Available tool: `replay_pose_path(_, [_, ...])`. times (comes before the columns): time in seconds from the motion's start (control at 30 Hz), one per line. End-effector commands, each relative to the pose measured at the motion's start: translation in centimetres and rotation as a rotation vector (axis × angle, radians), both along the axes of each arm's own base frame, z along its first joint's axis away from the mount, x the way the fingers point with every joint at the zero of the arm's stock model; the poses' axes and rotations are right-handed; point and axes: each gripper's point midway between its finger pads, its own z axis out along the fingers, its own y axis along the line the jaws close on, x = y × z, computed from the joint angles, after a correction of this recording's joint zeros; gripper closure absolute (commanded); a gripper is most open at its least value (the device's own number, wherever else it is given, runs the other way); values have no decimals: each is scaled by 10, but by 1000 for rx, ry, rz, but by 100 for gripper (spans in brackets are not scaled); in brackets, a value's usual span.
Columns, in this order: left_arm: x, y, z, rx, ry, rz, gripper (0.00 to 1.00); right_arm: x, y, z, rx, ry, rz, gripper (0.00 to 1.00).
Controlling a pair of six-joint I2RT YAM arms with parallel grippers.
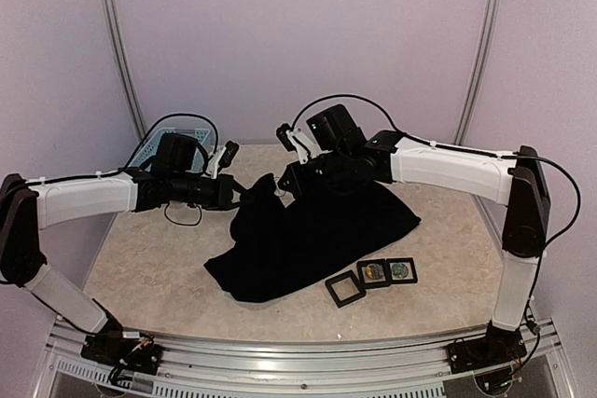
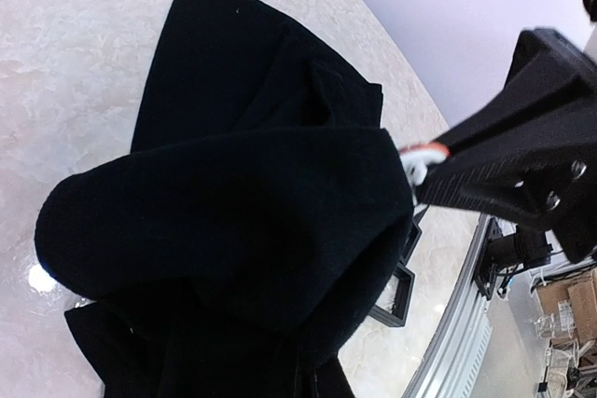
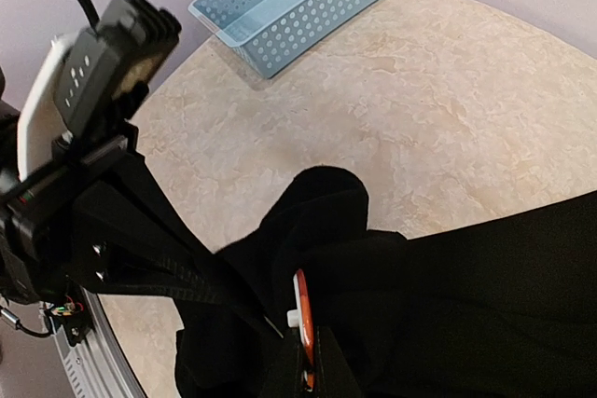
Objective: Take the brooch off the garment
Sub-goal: Remove the brooch from the crumpled clothing, then pass from the right arm to the left
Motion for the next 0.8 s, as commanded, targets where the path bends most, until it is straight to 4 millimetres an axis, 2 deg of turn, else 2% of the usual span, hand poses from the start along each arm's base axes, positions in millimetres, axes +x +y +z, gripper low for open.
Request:
replay_pose_path(0.0, [17,14,32,-53,-38,57,100,-3,-16,-7,-128,-51,-29,100])
replay_pose_path(0.23, [42,30,36,-133,-20,108,100,0,-21,-29,-196,-39,-69,100])
replay_pose_path(0.5, [81,31,43,-87,-80,147,100,10,-51,-16,-184,-45,-183,100])
replay_pose_path(0.57, [86,40,27,-54,-21,184,100,15,-62,-12,-164,-35,-210,100])
replay_pose_path(0.6, [88,45,13,-36,20,202,97,16,-66,-10,-145,-28,-213,100])
replay_pose_path(0.63, [89,51,3,-23,51,222,86,18,-71,-6,-124,-26,-227,100])
replay_pose_path(0.7, [84,61,-12,1,83,249,72,22,-81,2,-69,-10,-243,100])
replay_pose_path(0.77, [80,69,-10,17,56,268,44,23,-87,9,-1,14,-232,100])
